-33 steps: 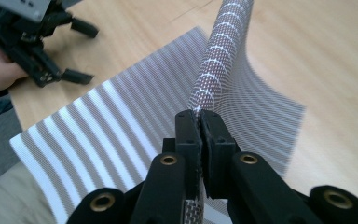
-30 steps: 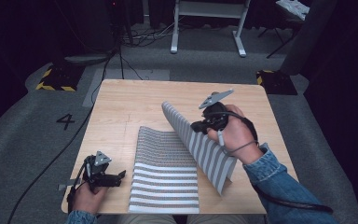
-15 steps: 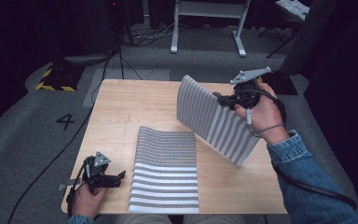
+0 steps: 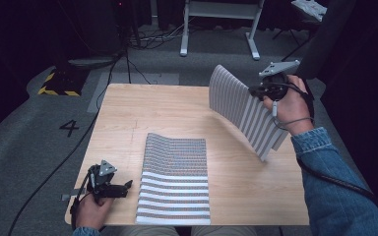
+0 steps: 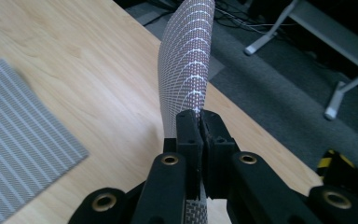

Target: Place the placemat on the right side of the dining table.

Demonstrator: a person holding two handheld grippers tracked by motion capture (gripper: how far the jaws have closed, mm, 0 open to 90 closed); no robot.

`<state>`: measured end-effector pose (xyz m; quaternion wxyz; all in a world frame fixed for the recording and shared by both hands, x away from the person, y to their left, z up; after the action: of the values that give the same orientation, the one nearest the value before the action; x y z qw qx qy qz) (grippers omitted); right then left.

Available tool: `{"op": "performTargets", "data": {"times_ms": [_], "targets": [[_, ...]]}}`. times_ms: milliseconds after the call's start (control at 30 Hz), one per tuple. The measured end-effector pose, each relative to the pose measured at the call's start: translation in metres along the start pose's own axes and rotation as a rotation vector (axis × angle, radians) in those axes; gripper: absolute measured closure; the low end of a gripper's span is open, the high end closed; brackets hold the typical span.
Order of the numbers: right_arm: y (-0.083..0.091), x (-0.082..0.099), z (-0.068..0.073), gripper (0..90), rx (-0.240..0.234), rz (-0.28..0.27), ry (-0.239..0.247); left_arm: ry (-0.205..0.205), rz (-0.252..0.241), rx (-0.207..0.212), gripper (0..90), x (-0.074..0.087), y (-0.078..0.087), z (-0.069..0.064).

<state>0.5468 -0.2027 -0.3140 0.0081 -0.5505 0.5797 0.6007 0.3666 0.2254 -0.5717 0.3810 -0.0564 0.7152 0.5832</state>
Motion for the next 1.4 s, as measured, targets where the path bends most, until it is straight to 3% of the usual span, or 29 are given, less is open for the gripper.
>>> {"op": "performTargets", "data": {"times_ms": [133,267,367,533,667,767,833,1033,1133,1300,1333,1367,1400], "targets": [[0.001,0.010,-0.016,87.7,0.053,0.013,0.021,0.002,-0.002,0.000,3.8,0.000,0.000,0.000],[0.003,0.017,-0.024,87.7,0.076,0.026,0.026,0.002,-0.001,-0.004,3.8,0.000,0.000,0.000],[0.004,0.030,-0.036,87.7,0.086,0.027,-0.018,0.009,0.000,-0.005,3.8,-0.001,-0.001,0.000],[0.006,0.045,-0.048,87.7,0.132,0.038,-0.021,0.009,-0.004,-0.005,3.7,-0.002,-0.001,0.001],[0.005,0.049,-0.049,87.7,0.157,0.049,0.002,0.011,0.001,-0.007,3.7,-0.002,-0.001,0.001],[-0.003,0.055,-0.039,87.7,0.156,0.078,0.049,0.011,0.000,-0.007,3.7,-0.002,-0.001,0.001],[-0.005,0.056,-0.035,87.7,0.151,0.077,0.051,0.011,0.001,-0.007,3.8,-0.002,-0.001,0.001],[-0.015,0.058,-0.010,87.4,0.073,0.038,0.060,0.012,0.000,-0.007,3.7,-0.002,-0.001,0.001],[-0.017,0.058,-0.004,87.3,0.060,0.032,0.064,0.012,0.000,-0.007,3.7,-0.002,-0.001,0.001],[-0.021,0.061,0.011,83.1,-0.004,0.026,0.030,0.012,0.000,-0.007,3.7,-0.002,-0.001,0.001],[-0.028,0.072,0.027,61.5,-0.091,0.109,-0.009,0.012,0.000,-0.007,3.7,-0.002,-0.001,0.001],[-0.028,0.072,0.027,61.5,-0.091,0.109,-0.009,0.012,0.000,-0.007,3.7,-0.002,-0.001,0.001],[-0.040,0.091,0.049,48.5,-0.226,0.224,-0.043,0.012,-0.001,-0.007,3.7,-0.002,-0.001,0.001]]}}
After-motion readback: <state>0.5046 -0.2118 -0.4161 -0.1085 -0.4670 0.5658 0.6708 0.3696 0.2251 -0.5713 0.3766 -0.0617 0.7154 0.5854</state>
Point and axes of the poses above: each handheld gripper's, and its own axes: y roughly backward along the jaws, x roughly out of its underside, z roughly to its left, the point moved 9 cm from there along -y, roughly forward along the jaws, and after that the axes turned 4 degrees about z, right-handed, at the moved point
